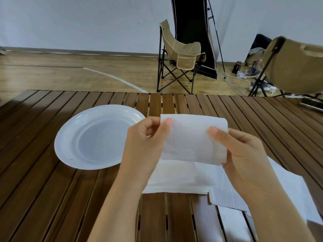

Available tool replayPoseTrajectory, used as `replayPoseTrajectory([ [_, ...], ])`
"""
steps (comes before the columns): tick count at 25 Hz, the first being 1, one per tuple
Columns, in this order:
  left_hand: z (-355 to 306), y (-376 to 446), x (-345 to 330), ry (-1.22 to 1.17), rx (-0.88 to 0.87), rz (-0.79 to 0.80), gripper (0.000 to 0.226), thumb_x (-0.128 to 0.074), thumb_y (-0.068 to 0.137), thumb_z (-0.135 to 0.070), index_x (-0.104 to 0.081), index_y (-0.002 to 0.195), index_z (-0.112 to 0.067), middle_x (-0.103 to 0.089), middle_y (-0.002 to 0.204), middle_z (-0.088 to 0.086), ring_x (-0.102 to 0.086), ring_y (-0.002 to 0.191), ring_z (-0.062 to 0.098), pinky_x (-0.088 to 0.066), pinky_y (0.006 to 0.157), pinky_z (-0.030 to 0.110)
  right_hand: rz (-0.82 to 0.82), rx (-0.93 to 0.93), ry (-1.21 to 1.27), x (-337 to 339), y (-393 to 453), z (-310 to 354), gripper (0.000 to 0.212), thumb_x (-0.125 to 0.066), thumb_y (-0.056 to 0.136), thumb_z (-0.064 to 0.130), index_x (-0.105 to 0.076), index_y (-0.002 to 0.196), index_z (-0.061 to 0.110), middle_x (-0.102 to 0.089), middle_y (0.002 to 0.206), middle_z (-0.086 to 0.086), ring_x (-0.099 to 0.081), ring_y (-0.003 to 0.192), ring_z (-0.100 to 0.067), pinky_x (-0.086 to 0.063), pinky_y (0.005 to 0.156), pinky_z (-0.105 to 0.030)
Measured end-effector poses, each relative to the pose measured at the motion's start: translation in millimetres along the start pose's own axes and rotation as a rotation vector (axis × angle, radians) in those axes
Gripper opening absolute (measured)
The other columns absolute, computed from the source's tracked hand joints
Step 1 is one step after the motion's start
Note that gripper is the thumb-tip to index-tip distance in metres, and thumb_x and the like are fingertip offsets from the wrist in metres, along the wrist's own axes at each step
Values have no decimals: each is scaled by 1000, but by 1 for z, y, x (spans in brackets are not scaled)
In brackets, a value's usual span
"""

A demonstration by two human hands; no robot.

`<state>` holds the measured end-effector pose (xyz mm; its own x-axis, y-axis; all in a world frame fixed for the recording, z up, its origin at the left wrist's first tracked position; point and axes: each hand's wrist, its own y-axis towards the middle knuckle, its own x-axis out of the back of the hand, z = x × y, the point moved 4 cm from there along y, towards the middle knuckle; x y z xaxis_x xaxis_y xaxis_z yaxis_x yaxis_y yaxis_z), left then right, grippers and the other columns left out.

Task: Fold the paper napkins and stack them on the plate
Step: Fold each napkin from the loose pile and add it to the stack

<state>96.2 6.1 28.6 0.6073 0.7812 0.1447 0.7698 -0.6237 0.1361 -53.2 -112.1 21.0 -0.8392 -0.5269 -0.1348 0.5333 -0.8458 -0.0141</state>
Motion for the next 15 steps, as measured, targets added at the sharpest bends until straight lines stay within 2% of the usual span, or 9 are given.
replayPoseTrajectory([
  [3, 5, 3, 2, 37, 17, -49, 24, -52, 92, -41, -67, 85, -23, -59, 62, -15, -53, 62, -4, -37, 49, 6, 0, 12, -125, 0, 1, -2, 25, -76, 67, 24, -76, 89, 11, -75, 92, -6, -70, 91, -27, -56, 83, -49],
  [6, 7, 4, 3, 101, 20, -44, 25, -49, 94, -40, -61, 80, -23, -53, 52, -18, -49, 54, -5, -33, 45, 4, -5, 17, -114, -3, 1, -2, 32, -77, 63, 30, -77, 90, 13, -75, 93, -7, -70, 92, -30, -54, 87, -52],
  [8, 8, 4, 3, 172, -5, -53, 25, -49, 94, -41, -58, 77, -25, -50, 49, -18, -49, 53, -5, -32, 45, 4, -38, 38, -96, -2, 2, -2, 23, -76, 69, 28, -76, 86, 12, -74, 89, -9, -68, 89, -32, -53, 88, -53],
  [11, 8, 4, 4, 228, -31, -74, 21, -53, 91, -43, -62, 82, -27, -61, 65, -17, -54, 66, -8, -36, 51, 2, -99, 74, -134, 0, 2, -2, 6, -71, 81, 17, -75, 84, 13, -72, 88, -9, -65, 93, -38, -52, 86, -56],
  [13, 8, 4, 5, 224, -24, -100, 16, -59, 88, -43, -65, 88, -29, -67, 77, -16, -59, 74, -7, -39, 54, 2, -127, 83, -156, 1, 1, -3, 6, -70, 83, 16, -73, 88, 15, -72, 89, -7, -64, 95, -36, -52, 84, -55],
  [15, 9, 4, 10, 209, -4, -148, 16, -63, 85, -42, -67, 95, -29, -68, 85, -17, -62, 79, -5, -43, 61, 7, -124, 75, -168, -2, 1, -5, 11, -69, 84, 16, -72, 93, 21, -72, 91, -1, -66, 95, -28, -56, 84, -49],
])
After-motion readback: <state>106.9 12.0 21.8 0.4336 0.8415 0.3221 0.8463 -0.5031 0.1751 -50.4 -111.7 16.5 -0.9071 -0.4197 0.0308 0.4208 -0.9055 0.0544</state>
